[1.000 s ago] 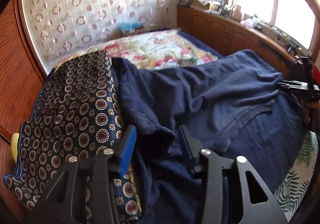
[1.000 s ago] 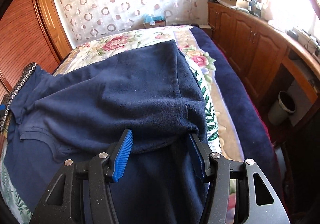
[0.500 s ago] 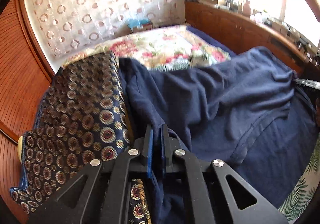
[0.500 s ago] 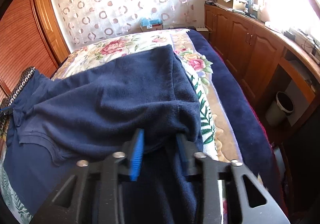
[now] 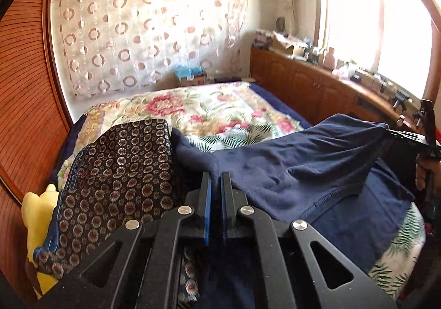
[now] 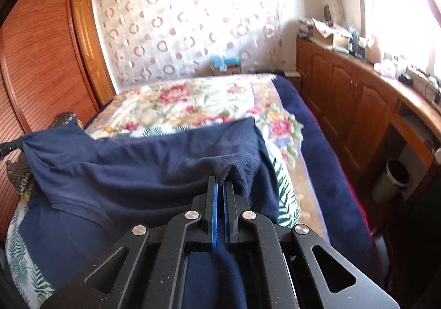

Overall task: Fold small clothes
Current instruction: 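Grasp the shirt edge with both tools and fold it over, then lay the folded shirt down and open both tools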

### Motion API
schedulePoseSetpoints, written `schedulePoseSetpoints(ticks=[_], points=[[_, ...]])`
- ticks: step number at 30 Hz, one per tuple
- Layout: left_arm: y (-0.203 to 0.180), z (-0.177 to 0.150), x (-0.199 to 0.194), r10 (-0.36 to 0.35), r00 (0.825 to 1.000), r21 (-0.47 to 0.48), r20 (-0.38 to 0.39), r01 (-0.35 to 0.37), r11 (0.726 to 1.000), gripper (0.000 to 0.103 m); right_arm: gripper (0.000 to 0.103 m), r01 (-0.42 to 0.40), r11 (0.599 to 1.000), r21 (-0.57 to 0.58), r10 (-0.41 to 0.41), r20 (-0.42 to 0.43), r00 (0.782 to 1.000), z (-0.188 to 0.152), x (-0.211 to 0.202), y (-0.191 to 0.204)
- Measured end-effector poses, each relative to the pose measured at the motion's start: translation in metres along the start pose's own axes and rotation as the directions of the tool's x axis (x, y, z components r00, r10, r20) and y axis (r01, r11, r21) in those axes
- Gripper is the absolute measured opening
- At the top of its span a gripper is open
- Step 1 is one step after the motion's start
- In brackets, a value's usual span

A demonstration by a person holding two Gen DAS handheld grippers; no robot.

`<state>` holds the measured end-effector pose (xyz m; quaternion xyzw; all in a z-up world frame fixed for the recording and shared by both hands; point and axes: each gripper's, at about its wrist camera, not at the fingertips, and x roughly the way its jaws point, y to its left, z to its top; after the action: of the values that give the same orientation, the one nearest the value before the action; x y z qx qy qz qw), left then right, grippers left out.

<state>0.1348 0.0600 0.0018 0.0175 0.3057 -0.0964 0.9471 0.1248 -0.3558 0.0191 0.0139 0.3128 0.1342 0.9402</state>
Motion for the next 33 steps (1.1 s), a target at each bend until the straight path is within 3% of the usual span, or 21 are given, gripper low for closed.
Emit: schedulePoseSetpoints(ticks=[4, 10, 18, 27, 29, 31, 33], points=[[-0.001, -0.014, -0.027, -0.032, 0.999, -0.024, 0.032, 0.033, 0.999, 0.006, 0.003, -0.013, 1.0, -0.016, 0.014, 0.053, 0.999, -0.003, -0.035, -0.001], [-0.002, -0.045, -0.054, -0.05, 0.998, -0.042, 0.028, 0.051, 0.998, 0.006, 0.003, -0.033, 0.999, -0.03, 0.035, 0.071, 0.997, -0.033, -0.073, -0.005], [0.002, -0.099, -0.056, -0.036, 0.998, -0.096, -0.058, 0.031, 0.995, 0.006, 0.003, -0.039, 0.999, -0.023, 0.038, -0.014, 0.999, -0.087, -0.097, -0.012], [0.002, -0.125, -0.036, -0.006, 0.991, -0.113, -0.134, -0.009, 0.994, 0.007, 0.003, 0.003, 0.999, 0.033, 0.001, -0.131, 0.991, -0.126, -0.064, -0.028], [-0.001, -0.123, -0.035, 0.0, 0.991, -0.11, -0.137, -0.015, 0.994, 0.016, 0.003, 0.007, 1.0, 0.025, -0.004, -0.134, 0.991, -0.119, -0.063, -0.026], [-0.003, -0.124, -0.039, 0.014, 0.992, -0.099, -0.123, -0.027, 0.995, 0.041, 0.011, 0.019, 1.0, 0.011, -0.018, -0.125, 0.992, -0.113, -0.069, -0.023], [-0.001, -0.125, -0.041, 0.006, 0.994, -0.1, -0.111, -0.018, 0.995, 0.051, 0.023, 0.034, 0.999, -0.003, -0.034, -0.107, 0.994, -0.11, -0.081, -0.018]])
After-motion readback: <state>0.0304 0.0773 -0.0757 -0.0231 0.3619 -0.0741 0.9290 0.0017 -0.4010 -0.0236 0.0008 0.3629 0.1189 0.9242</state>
